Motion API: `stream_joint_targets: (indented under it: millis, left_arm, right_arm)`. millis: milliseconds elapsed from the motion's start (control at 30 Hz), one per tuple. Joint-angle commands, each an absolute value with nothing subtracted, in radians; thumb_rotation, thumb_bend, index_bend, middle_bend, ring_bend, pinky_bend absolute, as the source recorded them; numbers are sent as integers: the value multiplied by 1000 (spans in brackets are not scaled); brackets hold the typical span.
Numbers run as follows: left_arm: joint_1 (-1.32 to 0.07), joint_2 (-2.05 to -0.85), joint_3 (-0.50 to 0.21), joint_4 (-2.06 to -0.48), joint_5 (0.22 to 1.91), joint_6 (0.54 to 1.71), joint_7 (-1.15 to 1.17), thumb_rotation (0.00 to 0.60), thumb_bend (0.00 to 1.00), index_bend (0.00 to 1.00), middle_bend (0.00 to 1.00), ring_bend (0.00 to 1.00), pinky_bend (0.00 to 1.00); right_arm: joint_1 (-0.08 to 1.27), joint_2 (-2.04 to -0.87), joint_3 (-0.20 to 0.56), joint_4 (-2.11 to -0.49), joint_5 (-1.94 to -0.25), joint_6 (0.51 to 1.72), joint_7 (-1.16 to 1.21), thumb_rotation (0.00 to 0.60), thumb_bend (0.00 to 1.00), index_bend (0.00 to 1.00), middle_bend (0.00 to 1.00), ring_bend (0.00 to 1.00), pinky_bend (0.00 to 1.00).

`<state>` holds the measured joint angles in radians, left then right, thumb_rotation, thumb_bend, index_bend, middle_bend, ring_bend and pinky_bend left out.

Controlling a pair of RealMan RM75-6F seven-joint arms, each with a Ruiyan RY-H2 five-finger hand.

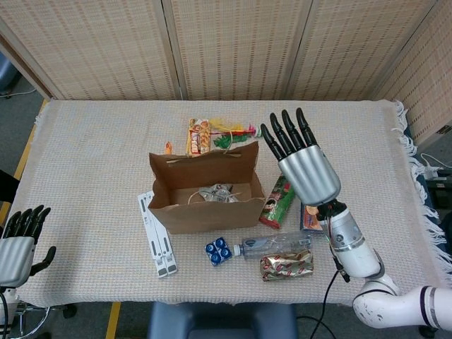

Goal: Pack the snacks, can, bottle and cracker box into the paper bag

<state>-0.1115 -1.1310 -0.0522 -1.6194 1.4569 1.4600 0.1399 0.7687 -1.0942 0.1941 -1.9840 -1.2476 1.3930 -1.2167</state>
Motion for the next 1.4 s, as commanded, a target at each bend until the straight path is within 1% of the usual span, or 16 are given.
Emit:
stream_joint_targets:
  millis: [33,133,200,267,367,567,700,900,1033,1400]
  left_arm:
    - [-111,-1132,-52,-1621,1457,1462,142,600,380,14,0,0,0]
    - [-111,-1133,-53,-1622,1456,1463,148,600,381,14,0,0,0]
    - [-110,-1134,-54,-1623,1454,1464,150,600,381,14,0,0,0]
    - [-110,-1135,-54,-1623,1454,1465,152,600,380,14,0,0,0]
    - [-110,-1136,-54,-1623,1453,1465,151,600,380,14,0,0,0]
    - [-112,-1133,-54,-1620,1454,1461,140,600,380,14,0,0,0]
    - [-114,-1130,-53,-1618,1456,1457,129,600,381,16,0,0,0]
    - [-115,-1127,-52,-1615,1458,1453,116,600,379,17,0,0,0]
    - [-116,-1125,-51,-1614,1458,1451,108,600,379,19,0,0,0]
    - [-117,-1123,-51,-1615,1458,1449,106,600,379,19,0,0,0]
  right_arm:
    - [657,-1020,87,-1973,-1292,1381,-1056,600,62,0,34,0,106]
    - [628,-1037,47,-1911,-1287,1332,-976,600,38,0,34,0,107]
    - [623,-1064,36,-1870,-1264,1288,-931,600,8,0,33,0,108]
    - [628,-1095,32,-1842,-1220,1231,-896,600,0,0,33,0,109]
    - [652,-1156,46,-1795,-1136,1144,-865,600,0,0,32,0,109]
    - [711,-1295,92,-1693,-994,1044,-848,600,0,0,33,7,123]
    - [755,-1380,114,-1625,-929,1013,-876,600,0,0,44,28,135]
    - [819,-1470,133,-1555,-825,978,-928,600,0,0,74,29,145]
    - [853,-1496,131,-1536,-746,950,-960,600,0,0,81,30,146]
    - [922,-1533,85,-1472,-590,920,-1039,600,0,0,81,30,146]
